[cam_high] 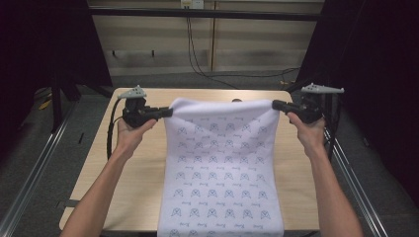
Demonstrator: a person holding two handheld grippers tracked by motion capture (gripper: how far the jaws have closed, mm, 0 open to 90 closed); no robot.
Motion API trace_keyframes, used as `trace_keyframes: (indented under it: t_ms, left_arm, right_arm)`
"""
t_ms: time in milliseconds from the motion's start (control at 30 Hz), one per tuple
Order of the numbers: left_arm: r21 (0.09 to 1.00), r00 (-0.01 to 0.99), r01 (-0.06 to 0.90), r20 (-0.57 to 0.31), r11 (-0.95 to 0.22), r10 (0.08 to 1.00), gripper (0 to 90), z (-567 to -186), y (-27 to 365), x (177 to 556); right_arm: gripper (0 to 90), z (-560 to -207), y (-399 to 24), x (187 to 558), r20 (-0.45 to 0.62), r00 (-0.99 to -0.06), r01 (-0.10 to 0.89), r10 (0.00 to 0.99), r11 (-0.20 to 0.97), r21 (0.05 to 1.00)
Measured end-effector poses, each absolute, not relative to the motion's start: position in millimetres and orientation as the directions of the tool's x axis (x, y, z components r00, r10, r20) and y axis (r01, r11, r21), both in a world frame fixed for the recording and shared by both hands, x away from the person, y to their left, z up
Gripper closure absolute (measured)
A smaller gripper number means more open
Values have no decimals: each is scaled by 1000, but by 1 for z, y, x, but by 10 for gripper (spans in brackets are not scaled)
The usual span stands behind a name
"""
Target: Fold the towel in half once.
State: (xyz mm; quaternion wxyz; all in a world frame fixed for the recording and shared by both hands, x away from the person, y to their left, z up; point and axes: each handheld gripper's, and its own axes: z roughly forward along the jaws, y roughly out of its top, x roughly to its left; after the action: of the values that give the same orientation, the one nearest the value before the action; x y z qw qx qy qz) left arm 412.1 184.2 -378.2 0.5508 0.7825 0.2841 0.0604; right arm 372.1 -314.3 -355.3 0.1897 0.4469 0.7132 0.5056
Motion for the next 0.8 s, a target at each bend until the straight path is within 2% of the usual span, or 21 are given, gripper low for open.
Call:
trace_keyframes:
  t_ms: [167,233,333,467,567,667,767,800]
  left_arm:
    - [888,840,384,-223,-252,494,852,-394,189,376]
    - [895,842,389,-249,-218,479,854,-400,194,357]
    - [878,853,405,-262,-255,452,854,-409,195,328]
    - [876,874,376,-226,-302,430,854,-407,194,292]
    - [850,867,412,-255,-328,427,854,-417,196,273]
    - [804,854,463,-290,-374,432,853,-440,197,263]
    - [729,852,501,-319,-467,416,843,-463,195,264]
    - [717,842,514,-317,-471,436,840,-469,194,264]
  right_arm:
    - [862,-370,-320,336,191,-568,447,801,105,888]
    - [861,-373,-322,316,198,-585,439,787,101,893]
    - [861,-378,-321,283,192,-605,444,773,127,887]
    - [862,-381,-320,238,177,-606,454,776,154,877]
    - [862,-387,-319,209,166,-611,478,774,194,857]
    - [862,-409,-314,189,189,-611,536,769,227,813]
    - [862,-439,-305,182,212,-611,602,763,274,750]
    - [861,-449,-304,182,220,-609,618,762,283,733]
